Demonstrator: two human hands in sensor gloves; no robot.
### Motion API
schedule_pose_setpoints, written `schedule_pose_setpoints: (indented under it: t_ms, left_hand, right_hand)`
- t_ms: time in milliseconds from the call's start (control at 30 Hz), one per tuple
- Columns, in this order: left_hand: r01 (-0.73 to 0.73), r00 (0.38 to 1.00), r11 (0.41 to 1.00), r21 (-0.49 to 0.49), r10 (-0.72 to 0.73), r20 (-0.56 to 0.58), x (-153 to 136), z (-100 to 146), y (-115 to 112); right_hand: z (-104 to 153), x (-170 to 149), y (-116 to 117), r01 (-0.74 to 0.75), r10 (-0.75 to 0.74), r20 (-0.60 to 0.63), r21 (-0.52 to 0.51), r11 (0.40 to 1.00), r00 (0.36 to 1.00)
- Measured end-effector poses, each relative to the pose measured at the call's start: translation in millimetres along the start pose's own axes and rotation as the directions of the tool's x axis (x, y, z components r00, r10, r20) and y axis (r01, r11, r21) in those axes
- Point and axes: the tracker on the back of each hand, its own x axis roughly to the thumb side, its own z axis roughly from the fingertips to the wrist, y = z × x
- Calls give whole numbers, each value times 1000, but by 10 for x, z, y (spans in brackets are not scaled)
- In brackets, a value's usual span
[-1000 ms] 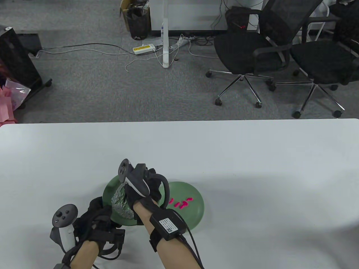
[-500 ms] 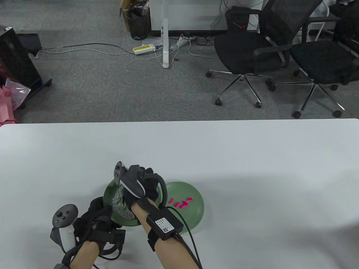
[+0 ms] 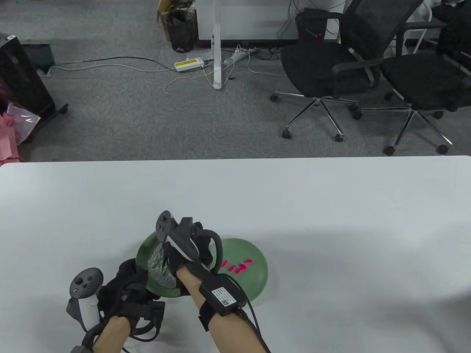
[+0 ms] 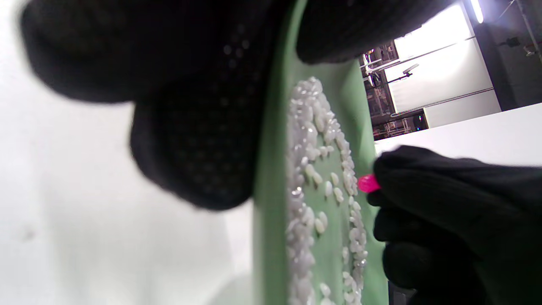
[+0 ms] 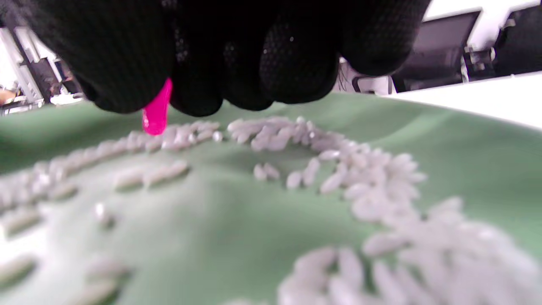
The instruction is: Pick gummy candy with hand pinch into plate
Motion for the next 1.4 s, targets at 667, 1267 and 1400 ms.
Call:
schedule_pose_setpoints:
  t_ms: [667, 1267, 1400]
  left_hand:
    - [-45, 999, 999, 20, 46, -28, -164, -197, 120]
    - [-56, 998, 998, 20, 57, -35, -143, -192, 133]
    - [-55, 998, 998, 19, 55, -34, -236, -300, 164]
  right_hand:
    - [-321, -1542, 10, 135, -120, -289, 34, 990, 950]
    - [-236, -1479, 335, -51, 64, -225, 65, 997, 972]
    - [-211, -1478, 307, -59, 70, -218, 55, 997, 973]
